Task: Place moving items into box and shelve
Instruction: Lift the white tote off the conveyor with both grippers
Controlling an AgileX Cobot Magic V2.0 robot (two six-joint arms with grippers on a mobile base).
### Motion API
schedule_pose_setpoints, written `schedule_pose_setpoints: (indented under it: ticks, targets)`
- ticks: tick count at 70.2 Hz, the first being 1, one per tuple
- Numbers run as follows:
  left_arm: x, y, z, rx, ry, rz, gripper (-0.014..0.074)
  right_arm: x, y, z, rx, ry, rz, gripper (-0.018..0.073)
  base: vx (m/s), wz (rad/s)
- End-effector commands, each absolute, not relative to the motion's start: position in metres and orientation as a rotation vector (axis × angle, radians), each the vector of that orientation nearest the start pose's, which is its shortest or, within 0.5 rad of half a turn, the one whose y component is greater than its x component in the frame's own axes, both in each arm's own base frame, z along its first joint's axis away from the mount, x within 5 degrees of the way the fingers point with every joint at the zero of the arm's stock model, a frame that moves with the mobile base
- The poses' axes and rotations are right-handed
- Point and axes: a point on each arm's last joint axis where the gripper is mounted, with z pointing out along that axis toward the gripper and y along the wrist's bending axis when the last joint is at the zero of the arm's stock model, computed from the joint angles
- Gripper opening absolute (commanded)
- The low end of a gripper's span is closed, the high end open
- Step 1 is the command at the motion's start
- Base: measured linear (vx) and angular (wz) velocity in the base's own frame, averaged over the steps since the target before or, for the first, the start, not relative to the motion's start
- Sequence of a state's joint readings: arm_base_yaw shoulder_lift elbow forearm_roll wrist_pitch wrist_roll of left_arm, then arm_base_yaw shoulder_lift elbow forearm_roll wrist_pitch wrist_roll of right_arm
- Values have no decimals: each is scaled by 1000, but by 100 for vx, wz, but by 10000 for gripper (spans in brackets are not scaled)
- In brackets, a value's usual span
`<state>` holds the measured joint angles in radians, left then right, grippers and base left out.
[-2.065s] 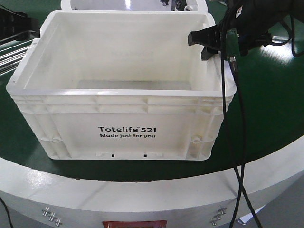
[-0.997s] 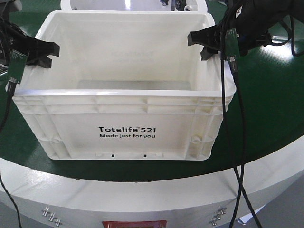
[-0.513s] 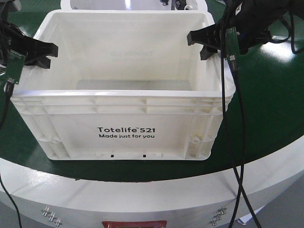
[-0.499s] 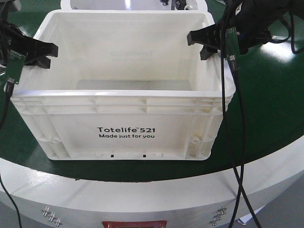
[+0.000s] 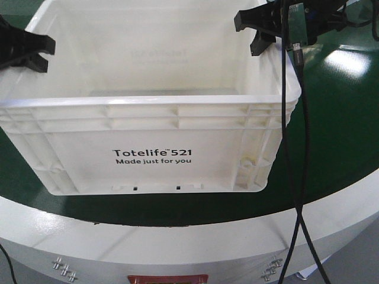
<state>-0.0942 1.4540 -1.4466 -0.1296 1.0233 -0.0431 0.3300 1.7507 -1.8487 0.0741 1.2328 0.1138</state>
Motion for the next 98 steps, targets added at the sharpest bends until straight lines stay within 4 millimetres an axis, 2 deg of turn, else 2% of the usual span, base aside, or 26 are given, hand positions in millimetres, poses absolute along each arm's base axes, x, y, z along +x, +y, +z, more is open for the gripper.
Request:
schedule_pose_setpoints:
  ticks: [1,10,23,98]
  targets:
    - [294,-42,424,30,2298,-290,-26,335,126,431,-315,2426,324,-12,0,0]
    - [291,-43,432,31,2279,-311,-26,328,124,436,-318,2428,325,-12,0,0]
    - [289,-43,431,33,2290,-310,-26,320,121,443,-318,2417,327,-12,0,0]
    - [290,-43,431,32,2283,-309,-26,319,120,443,-319,2424,326,-12,0,0]
